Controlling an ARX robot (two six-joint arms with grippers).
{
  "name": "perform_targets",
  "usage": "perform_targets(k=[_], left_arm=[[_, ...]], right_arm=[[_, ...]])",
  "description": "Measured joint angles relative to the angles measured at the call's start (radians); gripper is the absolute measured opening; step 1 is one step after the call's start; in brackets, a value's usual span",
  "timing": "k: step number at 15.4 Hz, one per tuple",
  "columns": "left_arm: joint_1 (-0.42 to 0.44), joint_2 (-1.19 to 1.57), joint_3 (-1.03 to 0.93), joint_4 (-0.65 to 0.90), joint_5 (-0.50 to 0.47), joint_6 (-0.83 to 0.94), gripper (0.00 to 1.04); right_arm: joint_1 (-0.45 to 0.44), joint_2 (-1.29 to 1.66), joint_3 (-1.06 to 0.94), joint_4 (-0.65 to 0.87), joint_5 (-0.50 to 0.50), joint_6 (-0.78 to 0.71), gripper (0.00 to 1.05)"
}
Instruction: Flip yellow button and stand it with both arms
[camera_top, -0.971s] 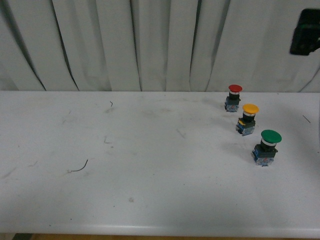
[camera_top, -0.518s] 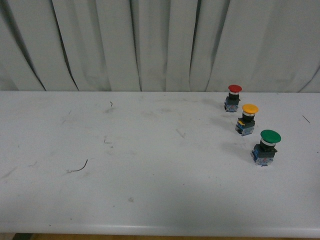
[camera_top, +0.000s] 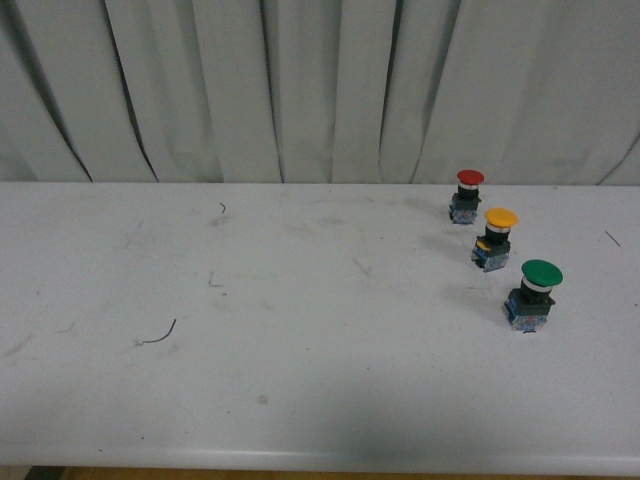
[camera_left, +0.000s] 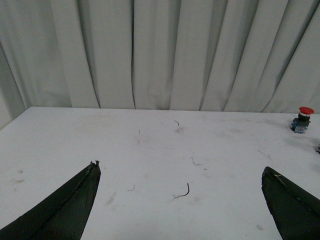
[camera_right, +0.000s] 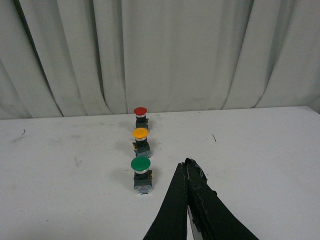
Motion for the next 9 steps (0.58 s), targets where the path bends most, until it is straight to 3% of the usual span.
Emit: perform_targets(k=[9], left_arm=[[0.000, 0.000, 0.000, 0.000, 0.000, 0.000, 0.98]], right_arm=[[0.000, -0.205, -0.060, -0.127, 0.000, 0.000, 0.02]])
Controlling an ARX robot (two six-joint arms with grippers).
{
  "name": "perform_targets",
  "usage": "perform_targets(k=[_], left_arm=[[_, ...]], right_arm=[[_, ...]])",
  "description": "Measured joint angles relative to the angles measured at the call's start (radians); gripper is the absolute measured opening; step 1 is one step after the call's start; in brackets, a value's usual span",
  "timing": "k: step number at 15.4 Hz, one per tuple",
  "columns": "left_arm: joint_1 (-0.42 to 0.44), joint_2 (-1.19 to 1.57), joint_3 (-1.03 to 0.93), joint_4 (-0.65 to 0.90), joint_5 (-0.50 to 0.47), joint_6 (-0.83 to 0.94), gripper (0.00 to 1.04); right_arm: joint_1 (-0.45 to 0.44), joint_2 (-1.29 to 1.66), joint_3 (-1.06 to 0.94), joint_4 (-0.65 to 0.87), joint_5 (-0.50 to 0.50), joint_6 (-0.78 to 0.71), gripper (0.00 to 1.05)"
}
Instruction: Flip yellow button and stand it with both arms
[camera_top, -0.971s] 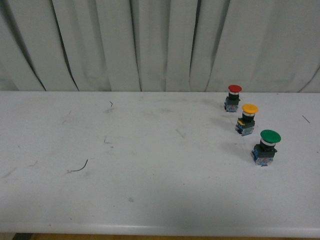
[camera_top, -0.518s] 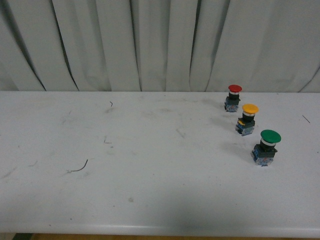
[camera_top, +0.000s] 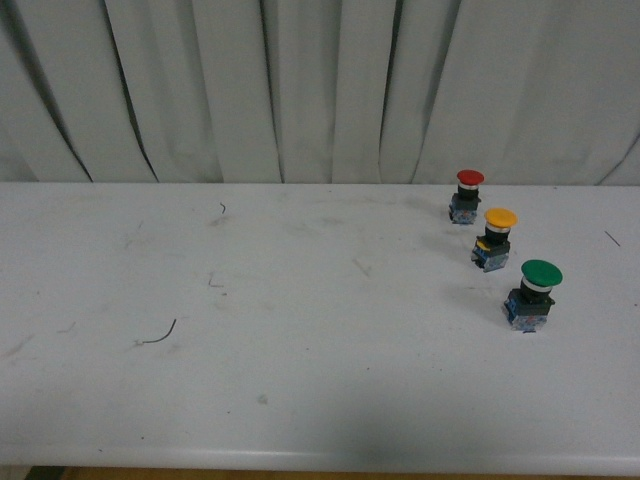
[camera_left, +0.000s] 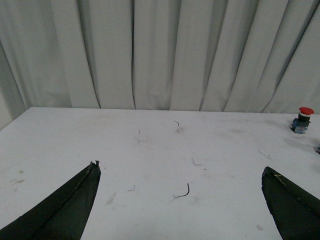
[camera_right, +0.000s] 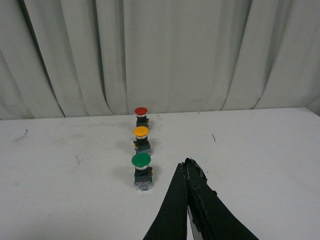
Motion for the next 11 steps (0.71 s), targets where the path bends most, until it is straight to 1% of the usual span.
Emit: perform_targets(k=[3, 4, 5, 11], left_arm=[[0.000, 0.000, 0.000, 0.000, 0.000, 0.000, 0.98], [0.000, 0.000, 0.000, 0.000, 0.000, 0.000, 0.98], [0.000, 0.000, 0.000, -0.001, 0.000, 0.000, 0.98], [0.000, 0.000, 0.000, 0.000, 0.000, 0.000, 0.98]], right_arm=[[0.000, -0.050, 0.000, -0.053, 0.000, 0.000, 0.02], [0.000, -0.150, 0.000, -0.206, -0.002, 0.000, 0.02], [0.000, -0.214, 0.000, -0.204, -0.002, 0.000, 0.02], [0.000, -0.212, 0.000, -0.221, -0.001, 0.000, 0.02]])
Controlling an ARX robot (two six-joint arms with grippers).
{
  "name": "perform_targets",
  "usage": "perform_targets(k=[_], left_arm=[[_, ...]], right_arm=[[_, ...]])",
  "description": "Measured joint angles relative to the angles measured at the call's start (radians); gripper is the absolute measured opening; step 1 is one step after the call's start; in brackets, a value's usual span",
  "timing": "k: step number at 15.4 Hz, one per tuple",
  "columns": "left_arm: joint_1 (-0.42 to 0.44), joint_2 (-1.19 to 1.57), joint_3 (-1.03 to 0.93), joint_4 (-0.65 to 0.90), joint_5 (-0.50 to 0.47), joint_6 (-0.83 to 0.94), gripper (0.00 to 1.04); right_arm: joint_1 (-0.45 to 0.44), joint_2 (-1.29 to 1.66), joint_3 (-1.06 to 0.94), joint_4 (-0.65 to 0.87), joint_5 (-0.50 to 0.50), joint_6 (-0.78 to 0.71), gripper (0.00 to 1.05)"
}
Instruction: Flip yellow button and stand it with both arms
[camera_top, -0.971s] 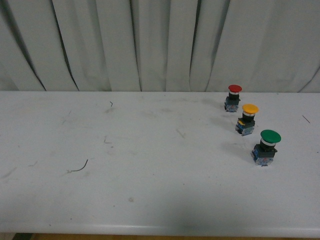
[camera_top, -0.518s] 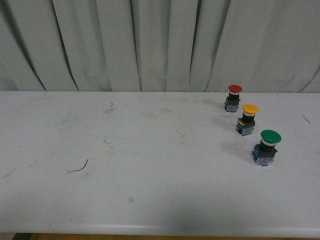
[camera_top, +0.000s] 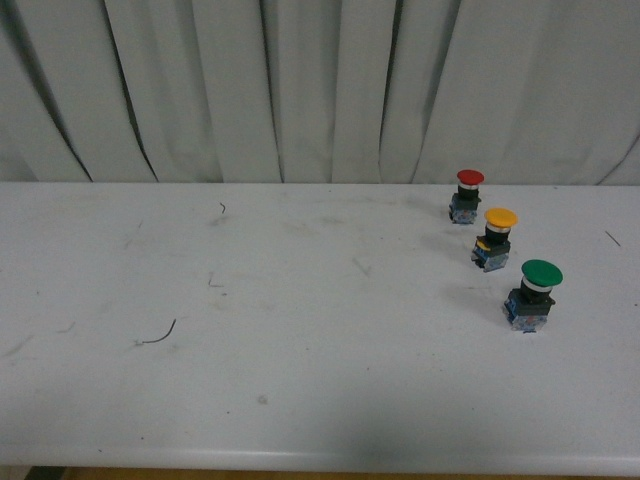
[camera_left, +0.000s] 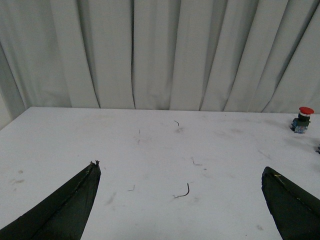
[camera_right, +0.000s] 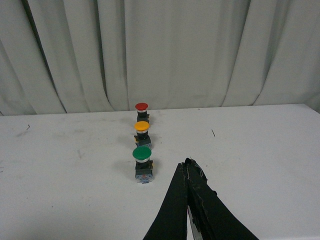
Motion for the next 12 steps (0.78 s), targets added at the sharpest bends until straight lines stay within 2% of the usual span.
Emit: perform_targets(k=[1, 8, 9, 10, 12], left_arm=[[0.000, 0.000, 0.000, 0.000, 0.000, 0.000, 0.98], [0.000, 0.000, 0.000, 0.000, 0.000, 0.000, 0.98], [0.000, 0.000, 0.000, 0.000, 0.000, 0.000, 0.98], [0.000, 0.000, 0.000, 0.000, 0.000, 0.000, 0.98], [0.000, 0.000, 0.000, 0.000, 0.000, 0.000, 0.98]], right_arm=[[0.000, 0.000, 0.000, 0.000, 0.000, -0.001, 0.02], [0.000, 0.000, 0.000, 0.000, 0.000, 0.000, 0.93], [0.000, 0.000, 0.000, 0.000, 0.000, 0.000, 1.00], [0.000, 0.000, 0.000, 0.000, 0.000, 0.000, 0.97], [0.000, 0.000, 0.000, 0.000, 0.000, 0.000, 0.98]])
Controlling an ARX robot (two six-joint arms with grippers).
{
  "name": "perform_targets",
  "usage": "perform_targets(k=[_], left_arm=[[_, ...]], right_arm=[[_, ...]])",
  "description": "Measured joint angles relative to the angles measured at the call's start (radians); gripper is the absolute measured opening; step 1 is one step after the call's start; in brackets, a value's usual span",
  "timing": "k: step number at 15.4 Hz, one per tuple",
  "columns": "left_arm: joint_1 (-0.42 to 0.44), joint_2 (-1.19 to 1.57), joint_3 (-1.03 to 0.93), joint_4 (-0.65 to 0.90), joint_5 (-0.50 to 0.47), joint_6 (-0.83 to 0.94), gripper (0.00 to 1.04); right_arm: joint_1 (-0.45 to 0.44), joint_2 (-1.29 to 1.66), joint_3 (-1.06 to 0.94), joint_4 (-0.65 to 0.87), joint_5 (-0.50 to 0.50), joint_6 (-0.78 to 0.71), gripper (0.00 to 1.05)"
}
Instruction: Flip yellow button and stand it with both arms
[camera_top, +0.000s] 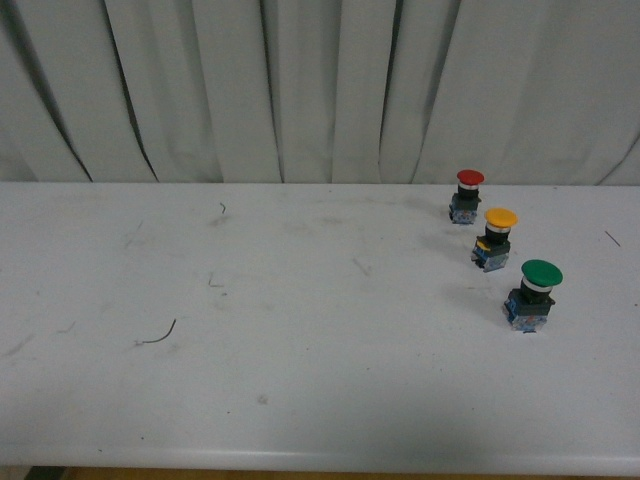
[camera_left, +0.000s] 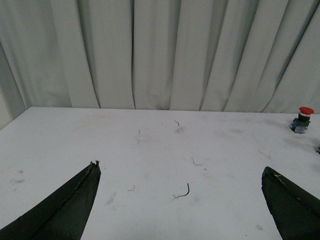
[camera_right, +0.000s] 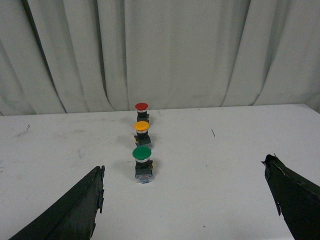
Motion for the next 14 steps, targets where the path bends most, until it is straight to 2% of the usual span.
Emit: perform_targets(k=[14], left_arm=[[0.000, 0.000, 0.000, 0.000, 0.000, 0.000, 0.98]], right_arm=[[0.000, 0.000, 0.000, 0.000, 0.000, 0.000, 0.98]])
